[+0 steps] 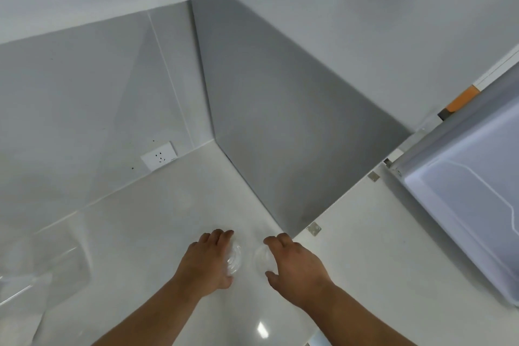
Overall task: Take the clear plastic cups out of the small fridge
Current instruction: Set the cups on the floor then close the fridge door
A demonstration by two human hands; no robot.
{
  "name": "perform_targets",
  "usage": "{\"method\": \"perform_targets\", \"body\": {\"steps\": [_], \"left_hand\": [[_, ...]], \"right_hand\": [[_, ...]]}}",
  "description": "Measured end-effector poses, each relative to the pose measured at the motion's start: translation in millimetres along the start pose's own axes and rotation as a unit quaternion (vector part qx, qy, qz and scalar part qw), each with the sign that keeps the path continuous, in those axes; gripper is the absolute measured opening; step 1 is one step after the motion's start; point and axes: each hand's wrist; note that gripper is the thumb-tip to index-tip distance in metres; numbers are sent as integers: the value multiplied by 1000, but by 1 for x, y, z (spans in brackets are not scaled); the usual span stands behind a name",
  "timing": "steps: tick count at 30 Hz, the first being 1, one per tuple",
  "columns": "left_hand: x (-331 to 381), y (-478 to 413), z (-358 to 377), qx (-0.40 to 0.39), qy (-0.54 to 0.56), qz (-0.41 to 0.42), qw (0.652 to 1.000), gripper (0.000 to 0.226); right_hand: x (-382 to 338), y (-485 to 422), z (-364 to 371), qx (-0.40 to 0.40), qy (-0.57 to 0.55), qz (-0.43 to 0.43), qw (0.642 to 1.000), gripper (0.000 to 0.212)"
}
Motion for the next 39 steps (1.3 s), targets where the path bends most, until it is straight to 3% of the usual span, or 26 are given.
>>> {"method": "perform_targets", "body": {"steps": [4, 9, 12, 20, 25, 30, 39], "left_hand": [[9, 6, -12, 32, 30, -1, 999, 108], [51, 12, -42, 107, 41, 57, 992, 65], [92, 7, -63, 142, 48, 95, 984, 54], [213, -19, -122, 148, 116, 174, 967, 64], [282, -41, -184, 182, 97, 247, 947, 70], [337, -52, -268, 279, 50, 303, 910, 65], [396, -55, -409, 426, 5, 306, 851, 66]], "right_hand": [[10, 8, -14, 13, -5, -6, 1000, 59], [38, 36, -42, 55, -13, 10, 998, 61], [64, 61, -66, 97, -11, 30, 995, 65], [127, 127, -144, 218, -15, 76, 973, 72], [157, 165, -215, 301, -1, 99, 949, 72], [176, 197, -292, 376, 13, 115, 919, 73], [183, 242, -408, 492, 78, 103, 861, 66]]}}
Point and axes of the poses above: each hand's wrist, its own y-axis away from the middle knuckle, its own z-axis out of the palm, x = y × z, and after that the axes turned 8 degrees about z, right-handed
